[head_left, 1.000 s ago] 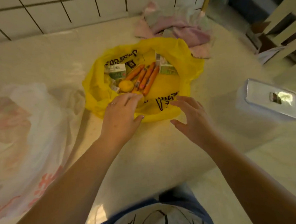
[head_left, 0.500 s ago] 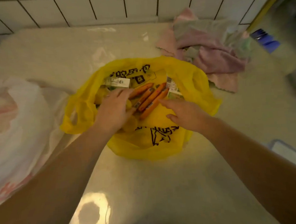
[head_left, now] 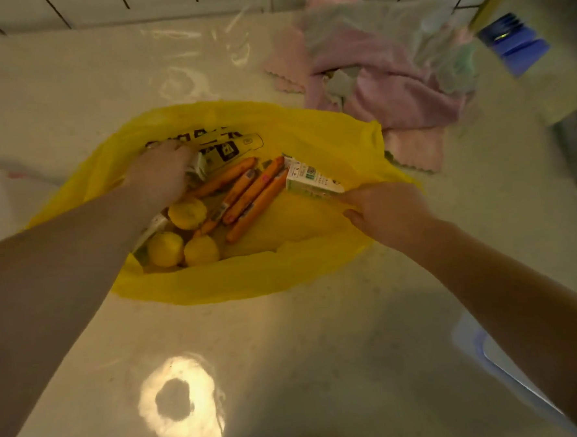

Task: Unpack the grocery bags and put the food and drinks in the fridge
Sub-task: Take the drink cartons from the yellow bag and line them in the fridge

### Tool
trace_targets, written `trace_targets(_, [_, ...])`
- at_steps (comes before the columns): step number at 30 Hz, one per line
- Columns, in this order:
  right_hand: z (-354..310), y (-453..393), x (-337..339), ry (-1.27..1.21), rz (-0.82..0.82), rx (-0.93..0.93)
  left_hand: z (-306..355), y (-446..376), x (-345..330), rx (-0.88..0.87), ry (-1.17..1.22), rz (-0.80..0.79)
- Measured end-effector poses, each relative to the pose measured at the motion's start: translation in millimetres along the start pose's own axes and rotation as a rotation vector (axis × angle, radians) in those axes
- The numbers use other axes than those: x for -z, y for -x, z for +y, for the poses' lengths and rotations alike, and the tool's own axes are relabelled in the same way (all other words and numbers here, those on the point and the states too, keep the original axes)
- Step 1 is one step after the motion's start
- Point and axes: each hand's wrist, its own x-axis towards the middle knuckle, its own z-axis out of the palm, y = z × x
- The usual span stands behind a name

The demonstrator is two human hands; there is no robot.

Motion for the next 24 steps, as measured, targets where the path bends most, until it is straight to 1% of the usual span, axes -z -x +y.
trace_targets(3, [4, 4, 0, 0.027, -0.015, -0.033, 2, -4, 1, 0.018, -0.067, -0.018])
trace_targets(6, [12, 6, 1, 0.019, -0.064, -0.074, 3, -5, 4, -0.002, -0.069, 0.019])
trace_targets(10, [21, 11, 0, 0.061, -0.051, -0.099, 12, 7, 21, -0.043, 0.110, 0.162])
trace_targets(13, [25, 11, 3, 0.061, -0.011, -0.137, 38, 28, 40, -0.097, 0.323, 0.256])
trace_targets(16, [28, 4, 4, -0.076, 0.006, -0.165, 76, 52, 51, -0.144, 0.519, 0.298])
trace_targets(19, [35, -8, 1, -0.305, -0.022, -0.178, 109, 73, 48, -0.091, 0.746, 0.287])
trace_targets(22, [46, -19, -2, -0.628, -0.018, -0.212, 133, 90, 36, 0.014, 1.029, 0.210])
trace_targets(24, [48, -24, -4, -0.780, -0.043, -0.235, 145, 100, 25, 0.057, 1.136, 0.147])
